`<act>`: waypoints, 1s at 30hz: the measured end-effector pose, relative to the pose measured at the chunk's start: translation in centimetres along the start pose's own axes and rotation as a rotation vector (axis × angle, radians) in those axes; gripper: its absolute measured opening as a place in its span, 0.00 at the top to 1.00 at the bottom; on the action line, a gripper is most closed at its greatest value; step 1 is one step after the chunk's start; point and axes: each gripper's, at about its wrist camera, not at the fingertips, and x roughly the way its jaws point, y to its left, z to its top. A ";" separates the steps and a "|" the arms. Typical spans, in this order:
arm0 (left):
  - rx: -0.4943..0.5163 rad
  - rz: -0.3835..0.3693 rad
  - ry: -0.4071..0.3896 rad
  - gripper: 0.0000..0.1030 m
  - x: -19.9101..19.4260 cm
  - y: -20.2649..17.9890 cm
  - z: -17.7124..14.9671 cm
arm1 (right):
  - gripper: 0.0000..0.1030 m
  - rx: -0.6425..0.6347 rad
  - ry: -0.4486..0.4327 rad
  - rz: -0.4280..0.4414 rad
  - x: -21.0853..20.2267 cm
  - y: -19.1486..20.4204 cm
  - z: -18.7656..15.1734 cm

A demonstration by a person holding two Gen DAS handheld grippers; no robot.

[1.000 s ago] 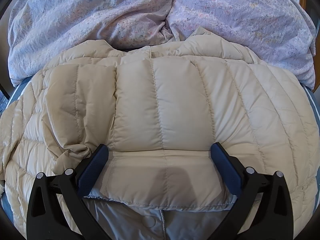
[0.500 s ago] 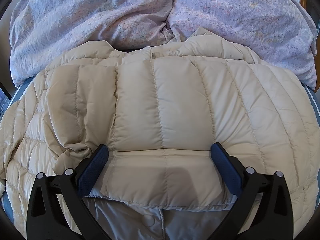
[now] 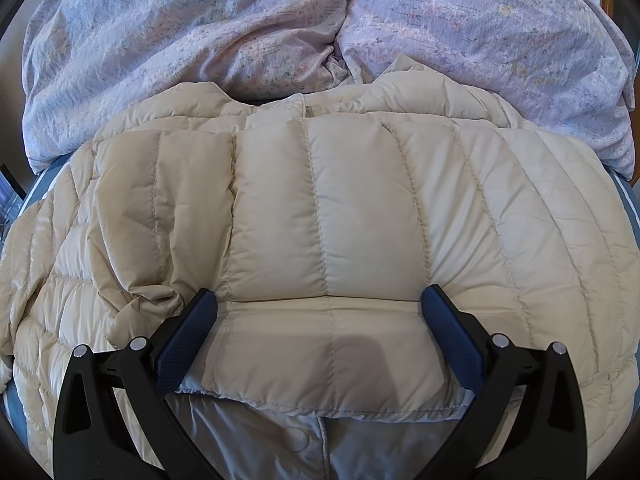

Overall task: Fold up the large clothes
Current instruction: 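Grasp the other sleeve cuff with the left tool, then fold the held sleeve across the jacket back and open the left tool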

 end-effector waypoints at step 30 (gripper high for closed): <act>0.272 -0.212 -0.104 0.96 -4.3 -16.3 1.2 | 0.01 -0.023 0.016 -0.006 0.0 0.3 0.3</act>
